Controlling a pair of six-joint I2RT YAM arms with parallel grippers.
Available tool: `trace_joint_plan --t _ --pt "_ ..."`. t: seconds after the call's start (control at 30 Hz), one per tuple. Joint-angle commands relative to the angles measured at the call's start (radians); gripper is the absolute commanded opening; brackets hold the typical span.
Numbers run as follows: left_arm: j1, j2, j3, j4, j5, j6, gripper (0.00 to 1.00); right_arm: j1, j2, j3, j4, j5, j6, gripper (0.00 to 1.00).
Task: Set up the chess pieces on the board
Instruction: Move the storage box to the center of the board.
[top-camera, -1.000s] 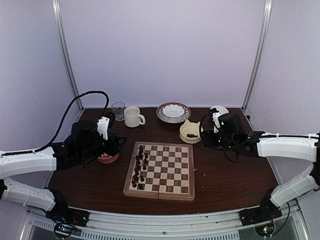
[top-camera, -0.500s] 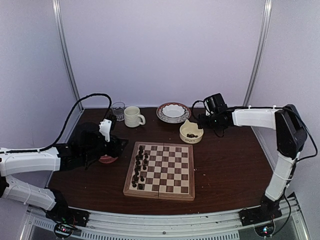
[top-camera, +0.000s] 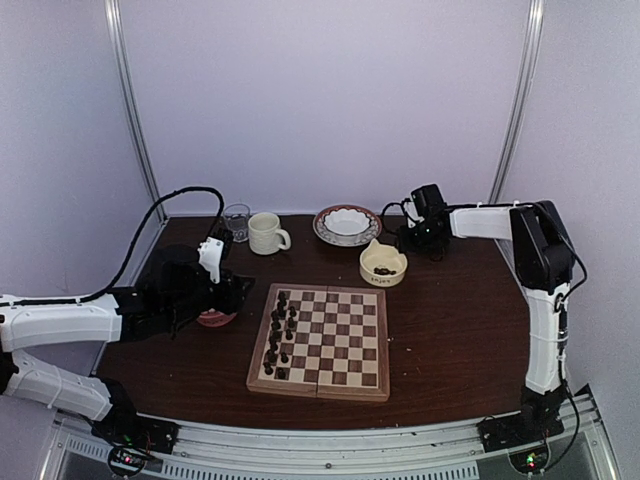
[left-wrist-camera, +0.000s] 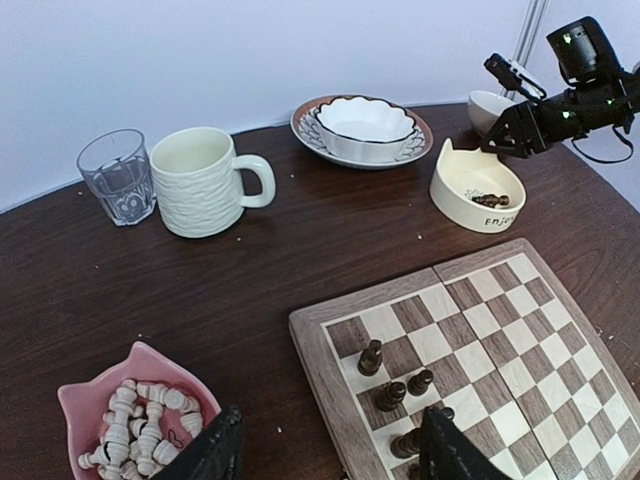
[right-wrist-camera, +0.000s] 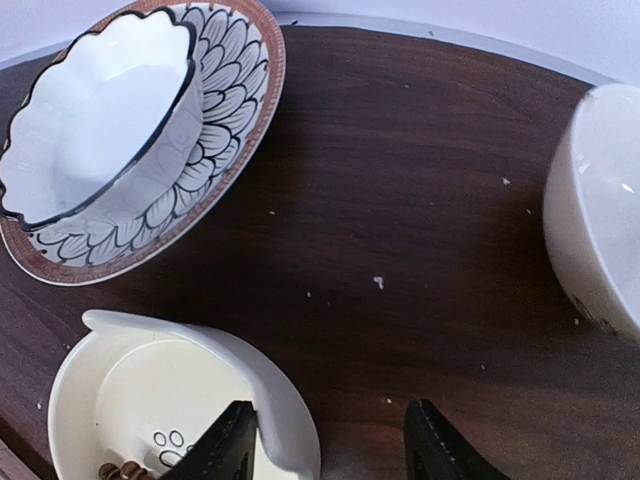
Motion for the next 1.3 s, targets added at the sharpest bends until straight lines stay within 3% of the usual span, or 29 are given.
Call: trace_joint_plan --t 0.0,0.2,0.37,0.9,1.27 --pt "0.005 -0.008 -0.005 0.04 -0.037 0.029 0.6 -0.001 0.078 0.1 -0.079 -0.074 -0.059 0.5" --pt "0.006 -0.009 -0.001 0.037 -0.032 0.032 0.6 -0.001 0.096 0.098 -0.065 -0.066 -0.084 0.2" --pt "0.006 -0.003 0.006 0.031 -0.017 0.024 0.6 0.004 0.029 0.015 0.002 -0.035 -0.098 0.01" --pt "0.005 -0.016 0.033 -0.007 0.05 -0.021 0.59 0.129 -0.394 -0.366 0.232 0.309 -0.122 0.0" --pt "0.006 -0.04 0.047 -0.032 0.089 -0.037 0.59 0.146 -0.723 -0.549 -0.051 0.242 0.086 0.0"
